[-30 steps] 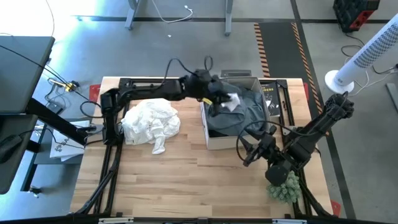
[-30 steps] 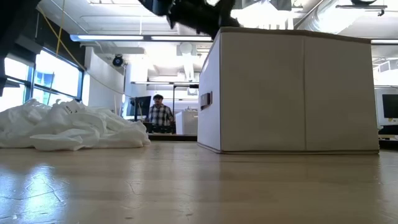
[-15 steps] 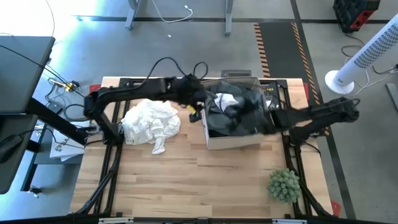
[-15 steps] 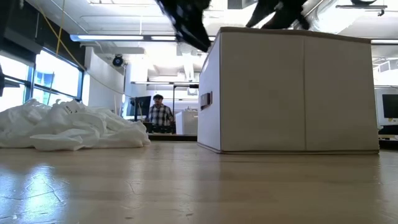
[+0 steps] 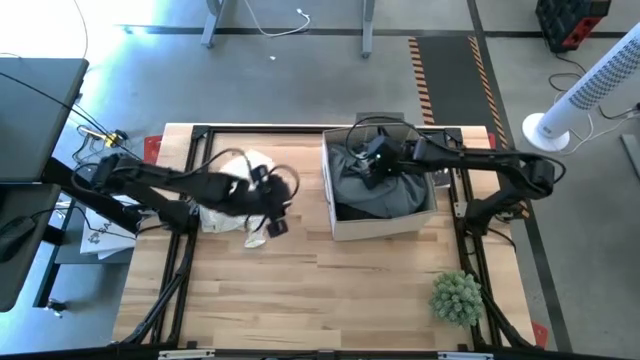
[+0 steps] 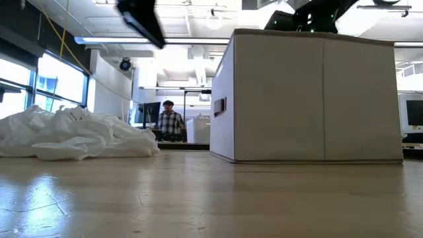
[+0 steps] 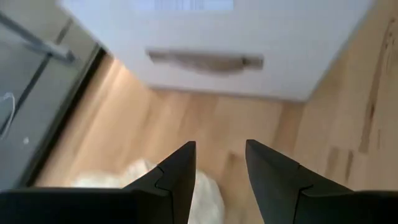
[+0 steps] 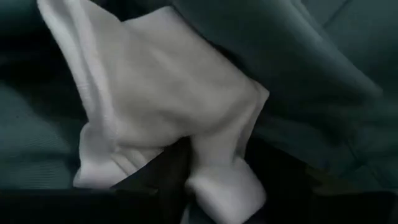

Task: Sort clothes
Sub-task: Put the white sock into the laundry organizer

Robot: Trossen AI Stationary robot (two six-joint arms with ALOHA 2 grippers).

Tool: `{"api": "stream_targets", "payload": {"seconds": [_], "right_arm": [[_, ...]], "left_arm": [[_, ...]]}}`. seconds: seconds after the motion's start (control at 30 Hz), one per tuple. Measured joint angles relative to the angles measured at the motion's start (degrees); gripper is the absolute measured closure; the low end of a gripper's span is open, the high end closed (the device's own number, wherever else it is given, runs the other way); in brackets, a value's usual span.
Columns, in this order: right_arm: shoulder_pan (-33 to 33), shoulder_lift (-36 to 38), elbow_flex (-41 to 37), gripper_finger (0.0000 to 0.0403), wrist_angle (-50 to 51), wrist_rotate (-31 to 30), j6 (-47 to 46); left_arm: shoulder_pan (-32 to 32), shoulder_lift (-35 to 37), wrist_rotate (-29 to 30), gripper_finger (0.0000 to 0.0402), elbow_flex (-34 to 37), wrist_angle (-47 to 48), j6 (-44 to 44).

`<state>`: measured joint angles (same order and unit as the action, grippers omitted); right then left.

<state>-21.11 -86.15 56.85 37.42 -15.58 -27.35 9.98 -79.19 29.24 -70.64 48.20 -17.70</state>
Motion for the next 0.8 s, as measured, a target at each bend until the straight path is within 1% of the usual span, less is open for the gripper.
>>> {"api": "stream_targets", "payload": {"seconds": [0.07,0.17,0.27,0.33,0.47,0.53,0.6,0.7,0.8], "right_arm": [[-0.9,-0.2,0.4,0.0231,0.5,0.8,1.1],[-0.9,1.0,4.0,0.0231,3.5,0.6,2.5],[0.8,3.7,9.9,0.0231,7.0,-2.3,3.5],[3.4,5.9,14.3,0.0231,7.4,-6.4,3.9],[12.4,9.0,19.9,0.0231,7.3,-15.4,5.9],[18.0,10.0,21.6,0.0231,5.7,-19.9,7.0],[23.3,10.2,22.3,0.0231,3.7,-23.3,7.7],[30.5,9.9,21.8,0.0231,-0.1,-25.7,8.4],[35.8,10.0,20.3,0.0231,-3.5,-27.1,8.2]], "left_arm": [[3.1,2.0,1.7,0.0264,4.2,0.0,-5.3],[6.9,4.1,2.6,0.0264,9.7,0.1,-12.3],[9.8,5.3,2.7,0.0264,14.4,0.1,-18.5],[11.3,5.3,1.7,0.0264,17.1,0.1,-21.8],[13.8,5.1,-2.1,0.0264,22.3,-1.0,-27.1],[14.6,4.9,-4.1,0.0264,25.4,-2.2,-30.0],[15.1,4.9,-4.8,0.0264,28.7,-4.0,-33.1],[14.7,4.3,-4.6,0.0264,34.0,-7.3,-36.1],[13.4,3.7,-3.0,0.0267,38.6,-11.8,-37.3]]}}
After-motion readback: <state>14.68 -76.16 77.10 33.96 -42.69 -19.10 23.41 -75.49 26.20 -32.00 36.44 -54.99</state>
